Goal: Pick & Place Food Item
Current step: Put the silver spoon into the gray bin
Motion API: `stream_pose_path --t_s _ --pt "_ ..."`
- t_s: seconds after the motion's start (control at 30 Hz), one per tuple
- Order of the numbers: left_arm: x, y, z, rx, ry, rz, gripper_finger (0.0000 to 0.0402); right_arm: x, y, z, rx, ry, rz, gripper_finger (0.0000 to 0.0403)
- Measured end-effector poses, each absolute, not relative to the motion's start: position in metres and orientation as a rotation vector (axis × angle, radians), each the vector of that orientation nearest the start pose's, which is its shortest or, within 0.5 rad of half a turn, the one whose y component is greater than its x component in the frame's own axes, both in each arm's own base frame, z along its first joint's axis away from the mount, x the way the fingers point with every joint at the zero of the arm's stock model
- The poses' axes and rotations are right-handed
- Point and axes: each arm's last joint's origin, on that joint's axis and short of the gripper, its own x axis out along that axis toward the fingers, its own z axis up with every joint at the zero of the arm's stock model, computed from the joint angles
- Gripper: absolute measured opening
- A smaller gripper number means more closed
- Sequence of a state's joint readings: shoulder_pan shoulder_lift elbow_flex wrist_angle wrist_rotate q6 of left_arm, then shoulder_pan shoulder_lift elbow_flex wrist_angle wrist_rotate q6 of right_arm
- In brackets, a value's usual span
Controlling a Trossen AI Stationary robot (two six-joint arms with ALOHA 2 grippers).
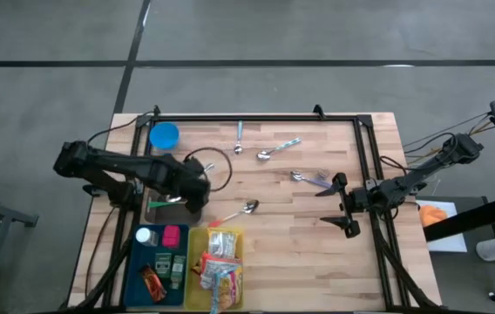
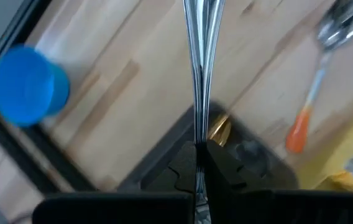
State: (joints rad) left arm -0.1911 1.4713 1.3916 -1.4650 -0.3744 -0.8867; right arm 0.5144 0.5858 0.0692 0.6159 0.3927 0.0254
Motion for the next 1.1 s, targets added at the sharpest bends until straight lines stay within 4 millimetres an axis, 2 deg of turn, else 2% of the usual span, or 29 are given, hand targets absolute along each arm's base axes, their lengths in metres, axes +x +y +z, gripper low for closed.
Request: stream_pose_path --t_s 0.27,0.57,0.87,1.1 --pt "0.223 -0.058 0.271 -0.332 1.358 0.888 0.001 0.125 0.058 0.19 0.068 -0.087 0.123 0.0338" --pt "0.21 -0.077 0.232 -0.226 1.451 0.761 0.001 0.125 0.058 0.19 0.068 -0.086 0.122 0.0338" --pt "0.197 -0.075 0.203 -0.054 1.498 0.586 0.001 0.125 0.058 0.19 0.067 -0.084 0.123 0.0338" --pt "0.18 -0.068 0.183 -0.076 1.431 0.528 0.001 0.125 0.058 0.189 0.065 -0.08 0.123 0.0338"
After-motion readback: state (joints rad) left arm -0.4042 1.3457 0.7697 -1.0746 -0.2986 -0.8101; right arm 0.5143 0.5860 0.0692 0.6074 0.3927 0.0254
